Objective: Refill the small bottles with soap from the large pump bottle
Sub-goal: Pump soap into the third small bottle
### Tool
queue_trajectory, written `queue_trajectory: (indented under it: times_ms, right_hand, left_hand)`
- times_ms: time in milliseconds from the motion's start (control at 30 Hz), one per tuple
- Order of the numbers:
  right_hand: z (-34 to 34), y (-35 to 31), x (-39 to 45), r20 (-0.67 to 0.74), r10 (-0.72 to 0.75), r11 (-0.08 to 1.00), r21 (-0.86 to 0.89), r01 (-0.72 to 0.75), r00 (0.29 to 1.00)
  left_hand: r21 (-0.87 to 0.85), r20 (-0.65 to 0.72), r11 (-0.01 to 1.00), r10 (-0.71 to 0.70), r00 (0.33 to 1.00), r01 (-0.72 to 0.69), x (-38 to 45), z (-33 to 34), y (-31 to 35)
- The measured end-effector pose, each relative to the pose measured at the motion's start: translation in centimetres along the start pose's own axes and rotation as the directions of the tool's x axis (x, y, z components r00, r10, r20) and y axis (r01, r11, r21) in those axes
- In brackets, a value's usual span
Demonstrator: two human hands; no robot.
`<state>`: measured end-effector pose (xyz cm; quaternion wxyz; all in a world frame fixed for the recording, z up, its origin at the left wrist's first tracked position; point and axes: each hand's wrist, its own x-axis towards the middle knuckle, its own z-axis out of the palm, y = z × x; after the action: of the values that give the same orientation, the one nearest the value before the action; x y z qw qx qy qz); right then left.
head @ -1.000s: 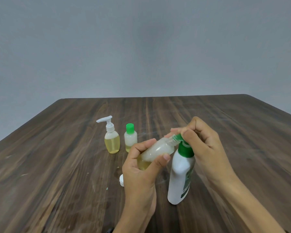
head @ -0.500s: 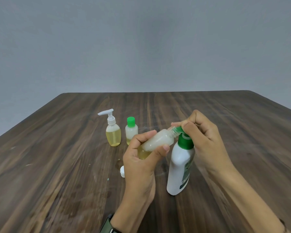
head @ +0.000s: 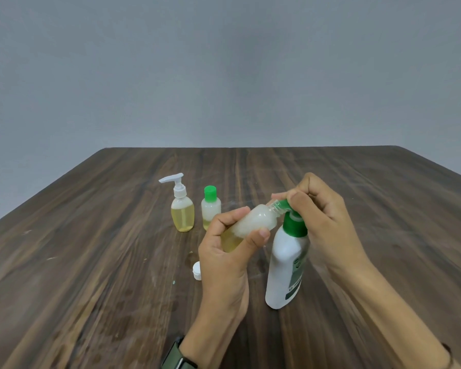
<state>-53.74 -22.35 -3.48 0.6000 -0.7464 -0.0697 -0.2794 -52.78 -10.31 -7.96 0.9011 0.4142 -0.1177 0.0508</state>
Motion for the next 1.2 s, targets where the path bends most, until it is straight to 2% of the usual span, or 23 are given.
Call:
queue_trajectory:
  times_ms: [133, 333, 567, 733, 867, 1200]
  right_hand:
    - [-0.3, -0.1, 0.4, 0.040, 0.020, 0.999, -0.032, -0.019, 0.999]
    - [0.0, 0.4, 0.0, 0.015, 0.018, 1.000, -0.006, -0.017, 1.000]
    - [0.1, 0.1, 0.8, 0.042, 0.059, 0.995, 0.077, -0.062, 0.997]
    - [0.4, 0.1, 0.5, 0.007, -0.022, 0.999, -0.047, 0.023, 1.000]
    - [0.2, 0.2, -0.1, -0.006, -0.029, 0.996, -0.079, 0.028, 1.000]
    - [0.5, 0.1, 0.0, 0.002, -0.031, 0.999, -0.042, 0.031, 1.000]
  left_hand:
    - [-0.011, -0.005, 1.000, -0.005, 1.000, 0.005, -0.2, 0.1, 0.1]
    - [-0.028, -0.021, 0.999, -0.025, 0.999, 0.024, -0.3, 0.0, -0.2]
    - [-0.118, -0.037, 0.992, -0.051, 0.998, 0.047, -0.3, 0.2, -0.3]
    - [-0.108, -0.035, 0.993, -0.042, 0.999, 0.038, -0.2, 0.2, -0.1]
    - [-0.091, -0.031, 0.995, -0.053, 0.998, 0.050, -0.4, 0.1, -0.1]
    - [-0.094, -0.044, 0.995, -0.045, 0.998, 0.041, -0.6, 0.2, 0.2]
